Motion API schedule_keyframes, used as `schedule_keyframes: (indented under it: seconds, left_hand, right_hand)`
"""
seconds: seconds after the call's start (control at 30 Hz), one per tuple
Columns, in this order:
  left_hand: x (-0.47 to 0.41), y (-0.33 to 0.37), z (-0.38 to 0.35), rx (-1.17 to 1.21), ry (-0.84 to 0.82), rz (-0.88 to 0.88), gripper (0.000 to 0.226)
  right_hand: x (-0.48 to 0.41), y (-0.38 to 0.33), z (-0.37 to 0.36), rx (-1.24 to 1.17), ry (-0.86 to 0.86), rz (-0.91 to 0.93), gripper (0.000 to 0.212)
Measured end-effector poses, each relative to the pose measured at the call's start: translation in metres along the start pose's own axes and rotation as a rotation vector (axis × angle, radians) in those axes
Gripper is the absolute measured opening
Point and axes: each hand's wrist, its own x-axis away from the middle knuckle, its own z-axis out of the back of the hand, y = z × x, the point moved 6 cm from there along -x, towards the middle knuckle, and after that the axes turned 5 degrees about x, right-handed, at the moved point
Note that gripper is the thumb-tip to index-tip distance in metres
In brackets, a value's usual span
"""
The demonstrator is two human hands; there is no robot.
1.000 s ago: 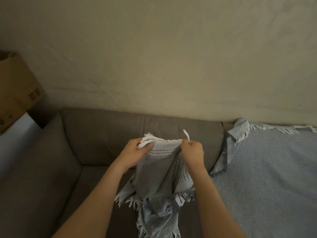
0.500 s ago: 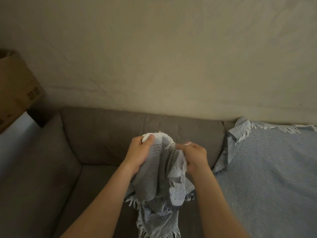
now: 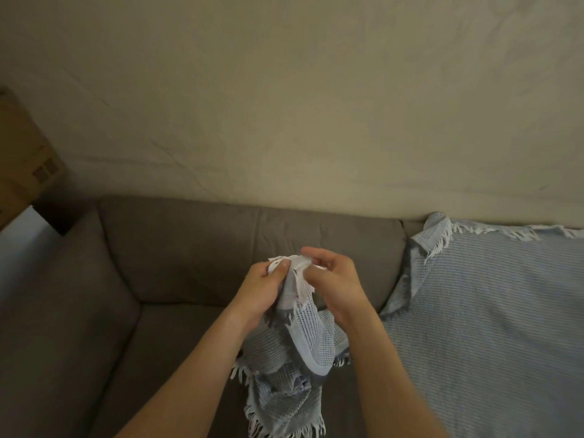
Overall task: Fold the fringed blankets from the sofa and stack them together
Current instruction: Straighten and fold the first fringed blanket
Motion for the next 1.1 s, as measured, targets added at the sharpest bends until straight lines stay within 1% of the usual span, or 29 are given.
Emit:
schedule_keyframes:
  seconds: [0.07,0.17,0.2,0.27,0.3,0.4,0.5,0.6,0.63,0.7,0.8,0.9,0.93,0.97,1.03,1.1]
  left_hand:
    - [0.001,-0.003,-0.002,0.040,-0.018,0.019,0.031]
    - [0.001,-0.001,-0.004,0.047,-0.042,0.024,0.030]
    - [0.002,0.000,-0.003,0.042,-0.044,0.029,0.030]
    - [0.002,0.000,0.000,0.036,-0.047,0.047,0.030]
    - [0.003,0.000,0.002,0.039,-0.056,0.056,0.031]
    - [0.003,-0.001,0.004,0.083,-0.075,0.097,0.033]
    - [0.001,0.000,0.008,0.098,-0.050,0.116,0.034]
    - [0.002,0.001,0.013,0.092,-0.030,0.122,0.033]
    - [0.003,0.002,0.014,0.092,-0.026,0.122,0.033]
    - [0.004,0.002,0.017,0.104,-0.026,0.119,0.033]
    - [0.007,0.002,0.018,0.154,-0.047,0.121,0.033]
    - [0.010,0.004,0.020,0.174,-0.041,0.108,0.035]
    - [0.009,0.003,0.021,0.209,-0.030,0.105,0.035]
    - [0.010,0.004,0.023,0.261,-0.012,0.105,0.034]
    - [0.009,0.005,0.025,0.360,0.009,0.107,0.033]
    - [0.009,0.007,0.026,0.431,0.013,0.104,0.033]
  right_hand:
    - [-0.001,-0.008,-0.005,0.236,-0.018,0.135,0.046]
    - [0.003,-0.021,-0.017,0.465,-0.043,0.345,0.053]
    - [0.005,-0.024,-0.020,0.519,-0.058,0.383,0.056]
    - [0.004,-0.025,-0.021,0.581,-0.102,0.393,0.060]
    - [0.005,-0.027,-0.021,0.608,-0.122,0.397,0.059]
    - [0.010,-0.039,-0.024,0.678,-0.138,0.498,0.044]
    - [0.017,-0.044,-0.029,0.707,-0.130,0.578,0.043]
    - [0.015,-0.042,-0.033,0.753,-0.122,0.651,0.026]
    - [0.014,-0.043,-0.032,0.777,-0.099,0.673,0.025]
    - [0.012,-0.047,-0.033,0.835,-0.078,0.711,0.032]
    - [0.009,-0.046,-0.039,0.912,-0.136,0.714,0.030]
    - [0.006,-0.039,-0.044,1.105,-0.134,0.642,0.026]
    - [0.005,-0.038,-0.043,1.128,-0.136,0.612,0.022]
    - [0.006,-0.038,-0.044,1.107,-0.153,0.594,0.019]
    - [0.007,-0.041,-0.045,0.991,-0.209,0.559,0.013]
    - [0.005,-0.043,-0.044,0.929,-0.216,0.504,0.007]
